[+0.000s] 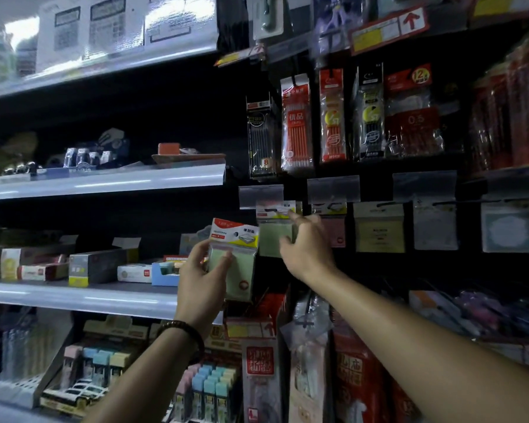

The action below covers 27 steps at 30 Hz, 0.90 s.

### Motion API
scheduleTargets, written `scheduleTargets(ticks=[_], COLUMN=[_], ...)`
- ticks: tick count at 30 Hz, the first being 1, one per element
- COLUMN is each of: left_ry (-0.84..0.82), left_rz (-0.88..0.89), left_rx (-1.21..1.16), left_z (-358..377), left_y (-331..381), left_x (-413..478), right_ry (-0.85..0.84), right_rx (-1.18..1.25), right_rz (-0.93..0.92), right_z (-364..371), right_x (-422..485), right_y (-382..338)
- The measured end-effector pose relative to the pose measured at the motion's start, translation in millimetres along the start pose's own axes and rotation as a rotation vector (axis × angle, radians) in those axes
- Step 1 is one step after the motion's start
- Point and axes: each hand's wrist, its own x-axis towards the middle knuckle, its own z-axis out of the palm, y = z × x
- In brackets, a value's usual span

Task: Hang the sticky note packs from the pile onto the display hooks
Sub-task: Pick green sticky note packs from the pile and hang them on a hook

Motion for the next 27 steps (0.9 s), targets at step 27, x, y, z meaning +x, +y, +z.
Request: scheduleTargets(ticks=[27], left_ry=[-0.054], left_rz=[0.376], left_rx=[0.052], left_z=[38.8], left_y=[4.8], left_x=[6.6], right_ry=[0.106], right_rx=[0.611], right_rz=[-0.181], right_z=[-6.6], right_x=[-34.7], right_y=[-14.0])
